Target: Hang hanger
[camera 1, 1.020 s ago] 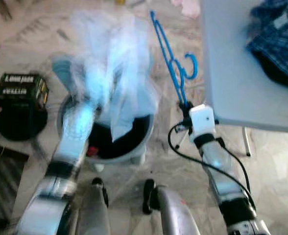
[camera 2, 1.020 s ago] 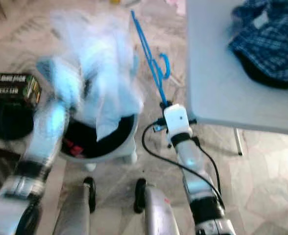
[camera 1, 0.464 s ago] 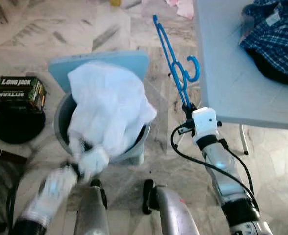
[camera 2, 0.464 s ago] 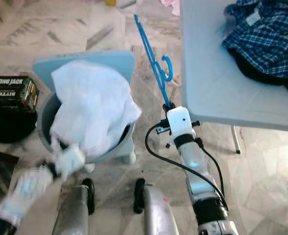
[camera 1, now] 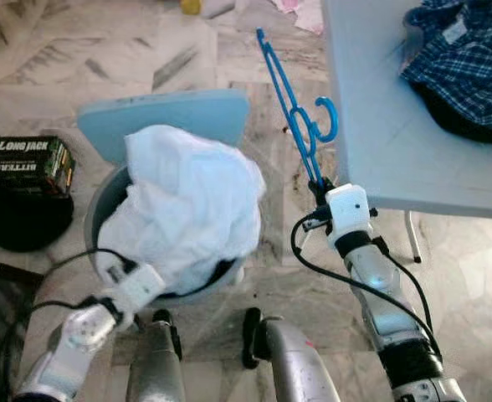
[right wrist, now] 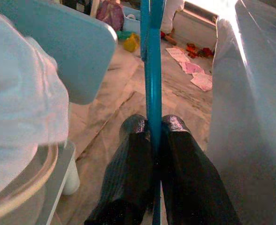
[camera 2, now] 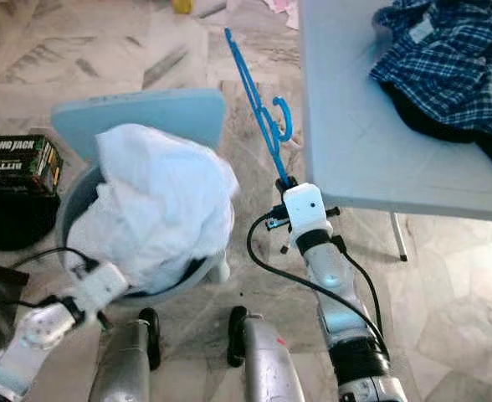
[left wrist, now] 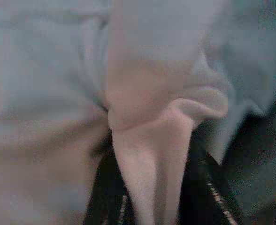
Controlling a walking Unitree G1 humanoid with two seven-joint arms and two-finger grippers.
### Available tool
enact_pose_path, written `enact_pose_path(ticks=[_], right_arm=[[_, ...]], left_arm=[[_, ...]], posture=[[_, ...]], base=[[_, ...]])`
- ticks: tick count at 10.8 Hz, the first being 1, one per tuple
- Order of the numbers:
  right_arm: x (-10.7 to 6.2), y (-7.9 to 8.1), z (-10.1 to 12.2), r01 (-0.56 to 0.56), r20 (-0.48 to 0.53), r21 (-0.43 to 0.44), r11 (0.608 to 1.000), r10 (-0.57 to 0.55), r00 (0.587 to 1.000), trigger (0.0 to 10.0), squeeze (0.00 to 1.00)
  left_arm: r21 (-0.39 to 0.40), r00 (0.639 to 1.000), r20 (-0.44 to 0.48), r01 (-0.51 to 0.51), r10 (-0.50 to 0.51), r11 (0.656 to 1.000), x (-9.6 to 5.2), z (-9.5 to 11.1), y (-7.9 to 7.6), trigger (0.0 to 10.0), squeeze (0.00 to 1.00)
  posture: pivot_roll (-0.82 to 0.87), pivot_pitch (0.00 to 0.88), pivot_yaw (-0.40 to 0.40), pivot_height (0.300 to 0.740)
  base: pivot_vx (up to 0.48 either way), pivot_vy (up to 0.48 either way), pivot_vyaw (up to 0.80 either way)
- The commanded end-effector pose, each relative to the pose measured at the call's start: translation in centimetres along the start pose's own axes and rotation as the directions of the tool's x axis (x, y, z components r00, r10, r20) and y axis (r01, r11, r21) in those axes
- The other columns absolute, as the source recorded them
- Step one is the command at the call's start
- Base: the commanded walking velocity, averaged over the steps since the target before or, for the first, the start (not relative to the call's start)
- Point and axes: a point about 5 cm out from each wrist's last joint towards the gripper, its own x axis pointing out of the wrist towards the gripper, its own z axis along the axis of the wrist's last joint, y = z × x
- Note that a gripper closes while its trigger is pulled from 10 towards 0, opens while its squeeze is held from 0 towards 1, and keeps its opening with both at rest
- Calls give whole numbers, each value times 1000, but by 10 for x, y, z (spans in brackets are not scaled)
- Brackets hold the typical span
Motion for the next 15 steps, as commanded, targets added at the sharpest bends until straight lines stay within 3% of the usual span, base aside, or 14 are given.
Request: enact_pose_path(ticks=[1, 4, 7, 8, 9, 10, 11, 14, 15], right_arm=[[-3, -1, -5, -7, -14, -6, 1000, 7, 1000, 10000, 0], [-2, -1, -4, -7, -12, -8, 1000, 7, 1000, 10000, 0], [-4, -2, -5, 2, -16, -9, 1000, -2, 1000, 10000, 0], [-4, -2, -5, 3, -15, -8, 1000, -3, 1000, 10000, 0], [-4, -2, -4, 5, -12, -6, 1000, -5, 1000, 10000, 0], [-4, -2, -5, 4, -13, -6, 1000, -4, 1000, 10000, 0], [-4, -1, -4, 2, -13, -6, 1000, -2, 1000, 10000, 0], [-4, -2, -4, 2, -12, -8, 1000, -2, 1000, 10000, 0], [-4, -3, -4, 4, -13, -11, 1000, -4, 1000, 10000, 0]], left_arm=[[-32, 995, -75, -71, 69, 997, -5, -10, 7, 10000, 1000], [-52, 978, -101, -187, 181, 981, -5, -11, 30, 10000, 1000], [-44, 965, -137, -232, 225, 972, -5, -14, 43, 10000, 1000], [-31, 946, -125, -304, 298, 952, -5, -11, 54, 10000, 1000], [-19, 872, -15, -490, 489, 872, -11, 8, 84, 10000, 1000], [-22, 848, 17, -530, 530, 848, -13, 12, 92, 10000, 1000], [-32, 817, 76, -571, 572, 820, -15, 22, 103, 10000, 0], [-70, 775, 157, -610, 613, 789, -10, 41, 111, 10000, 0], [-148, 728, 229, -630, 646, 762, -13, 63, 119, 10000, 0]], posture=[[83, 265, -120, 740], [75, 267, -119, 740], [73, 267, -114, 740], [73, 266, -112, 740], [77, 267, -113, 740], [77, 267, -113, 740], [76, 270, -115, 740], [67, 271, -117, 740], [66, 272, -117, 740]], base=[[0, 0, 0], [0, 0, 0], [0, 0, 0], [0, 0, 0], [0, 0, 0], [0, 0, 0], [0, 0, 0], [0, 0, 0], [0, 0, 0]])
